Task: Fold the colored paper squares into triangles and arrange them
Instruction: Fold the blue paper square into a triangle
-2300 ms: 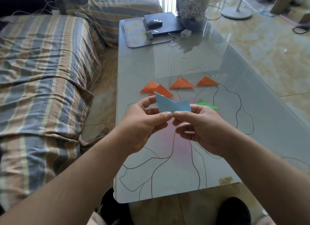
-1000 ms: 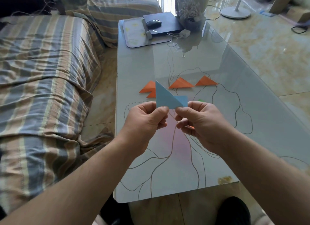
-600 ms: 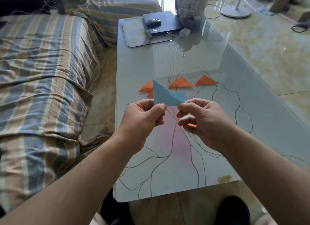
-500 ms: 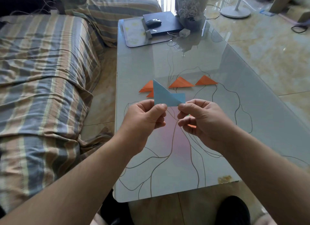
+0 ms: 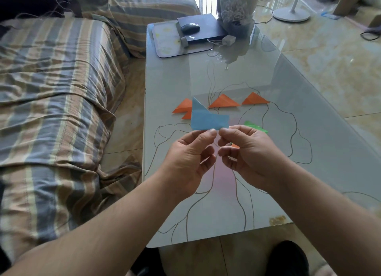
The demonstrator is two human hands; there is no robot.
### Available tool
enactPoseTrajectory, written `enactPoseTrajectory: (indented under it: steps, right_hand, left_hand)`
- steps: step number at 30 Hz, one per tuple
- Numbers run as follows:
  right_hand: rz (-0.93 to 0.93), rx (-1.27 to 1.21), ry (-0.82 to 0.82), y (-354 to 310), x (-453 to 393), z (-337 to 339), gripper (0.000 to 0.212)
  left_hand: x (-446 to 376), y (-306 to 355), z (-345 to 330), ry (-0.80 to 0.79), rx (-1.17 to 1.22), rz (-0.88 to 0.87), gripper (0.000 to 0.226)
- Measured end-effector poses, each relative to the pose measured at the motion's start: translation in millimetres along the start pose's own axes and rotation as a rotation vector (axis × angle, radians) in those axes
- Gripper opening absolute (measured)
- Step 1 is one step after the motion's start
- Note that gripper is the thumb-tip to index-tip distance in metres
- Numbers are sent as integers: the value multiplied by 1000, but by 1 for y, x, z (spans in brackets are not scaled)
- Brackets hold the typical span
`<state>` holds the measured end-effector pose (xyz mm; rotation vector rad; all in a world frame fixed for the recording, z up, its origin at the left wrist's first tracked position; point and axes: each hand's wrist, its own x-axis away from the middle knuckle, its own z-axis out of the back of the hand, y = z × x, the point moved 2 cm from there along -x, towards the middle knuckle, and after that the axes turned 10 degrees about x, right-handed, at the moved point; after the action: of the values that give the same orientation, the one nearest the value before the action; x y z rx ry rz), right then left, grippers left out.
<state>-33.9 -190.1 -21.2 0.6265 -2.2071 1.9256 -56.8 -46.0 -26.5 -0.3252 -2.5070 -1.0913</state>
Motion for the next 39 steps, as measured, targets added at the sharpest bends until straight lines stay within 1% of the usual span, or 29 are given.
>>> enactPoseTrajectory:
  steps: [2, 5, 9, 16, 19, 22, 33, 39]
  right_hand:
    - [7, 16, -12, 1, 0, -1, 18]
    - [16, 39, -2, 2, 1, -3, 17]
    - [27, 64, 8, 4, 1, -2, 13]
    - [43, 81, 22, 3, 1, -4, 12]
    - [39, 82, 26, 3, 0, -3, 11]
    - [32, 74, 31, 2, 0, -2, 11]
    - [29, 53, 58, 0, -1, -1, 9]
    - [29, 49, 62, 0, -1, 0, 9]
  left_hand:
    - [2, -1, -2, -14, -34, -3, 4]
    - [2, -1, -1, 29, -71, -38, 13]
    - [3, 0, -2, 51, -110, -60, 6]
    - [3, 1, 1, 88, -130, -133, 9]
    - [3, 0, 2, 83, -140, -136, 16]
    - [4, 1, 2, 77, -150, -130, 17]
    - [5, 4, 1, 112, -121, -107, 7]
    - [7, 4, 0, 80, -155, -125, 11]
